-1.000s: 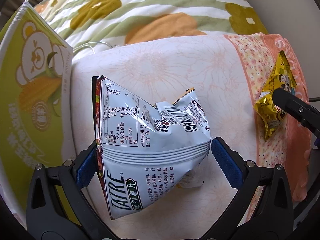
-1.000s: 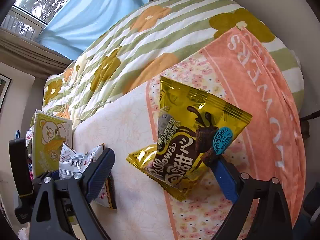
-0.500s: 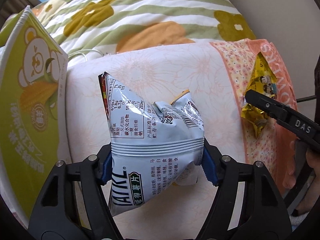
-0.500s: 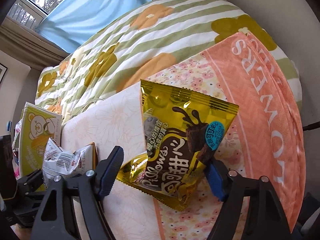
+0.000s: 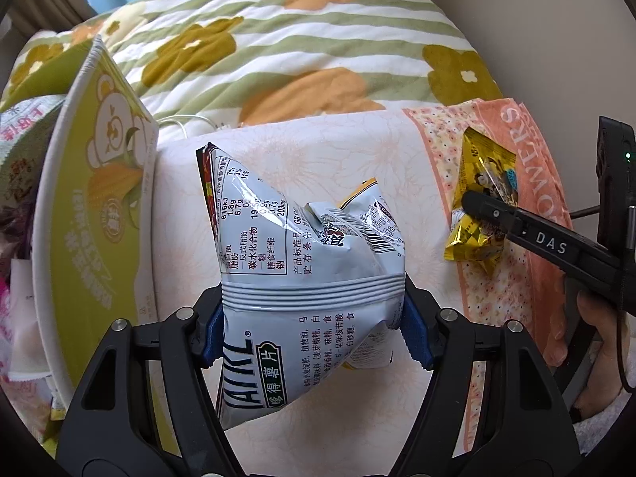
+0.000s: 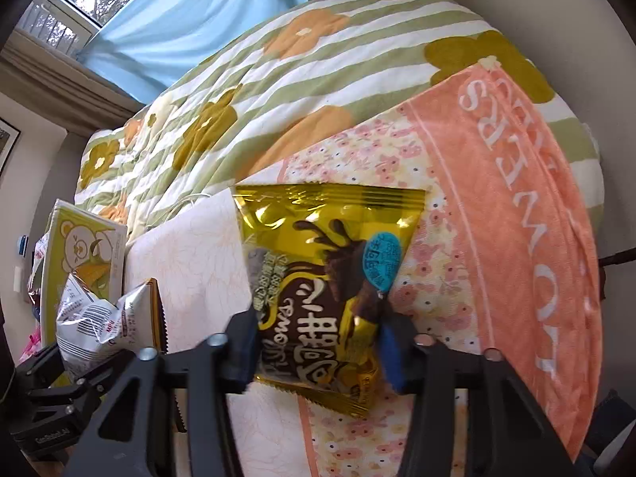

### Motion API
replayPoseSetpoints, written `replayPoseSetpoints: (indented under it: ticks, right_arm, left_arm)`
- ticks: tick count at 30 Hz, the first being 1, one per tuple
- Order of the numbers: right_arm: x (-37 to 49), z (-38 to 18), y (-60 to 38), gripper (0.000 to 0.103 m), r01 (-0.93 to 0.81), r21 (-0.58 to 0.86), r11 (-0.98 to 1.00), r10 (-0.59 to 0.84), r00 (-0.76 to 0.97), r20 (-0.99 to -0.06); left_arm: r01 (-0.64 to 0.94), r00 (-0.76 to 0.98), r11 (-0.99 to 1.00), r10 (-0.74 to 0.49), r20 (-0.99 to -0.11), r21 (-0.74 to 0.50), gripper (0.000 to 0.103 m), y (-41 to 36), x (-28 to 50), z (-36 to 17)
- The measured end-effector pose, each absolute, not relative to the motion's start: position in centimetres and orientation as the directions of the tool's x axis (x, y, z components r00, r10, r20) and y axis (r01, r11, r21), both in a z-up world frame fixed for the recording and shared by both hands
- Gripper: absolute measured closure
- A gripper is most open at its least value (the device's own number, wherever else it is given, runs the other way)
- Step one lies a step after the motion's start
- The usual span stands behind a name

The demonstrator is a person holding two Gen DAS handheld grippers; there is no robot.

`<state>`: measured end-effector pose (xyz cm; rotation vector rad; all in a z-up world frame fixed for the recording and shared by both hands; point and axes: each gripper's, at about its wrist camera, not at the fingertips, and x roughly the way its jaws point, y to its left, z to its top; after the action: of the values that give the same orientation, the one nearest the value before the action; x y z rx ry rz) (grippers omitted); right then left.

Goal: Organize snacks
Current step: 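Carry both bags over the box and release them inside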

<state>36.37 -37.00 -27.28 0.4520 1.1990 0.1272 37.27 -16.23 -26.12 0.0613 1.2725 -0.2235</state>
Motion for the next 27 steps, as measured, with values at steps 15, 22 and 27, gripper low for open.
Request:
replayPoseSetpoints:
  ticks: [15,22,27]
  right_arm:
    - [33.6,-20.2,-35.3,0.063,-0.031,0.335,0.942,0.313,0.444,-0.839]
    - [32.1,-13.6,-31.5,0.063,-0.162,0.313,0.936,0.350,0.523,-0.777]
    - [31.3,-9.7,-26.4,0.063,-0.238,0.312,0.920,0.393,0.563,-0.727]
  left_arm:
    - [0.183,0.426,0.980,-0.148,-0.892,-0.076,0.036,-15.9,33.9,-17.8]
    - [0.157,0.546,0.984,-0.156,-0.823,-0.083,0.036,-11.5,31.7,-11.4]
    - [0.130,0.610,0.988,-0.144,-0.779,-0.081,0.036,-6.1,30.4,-7.8]
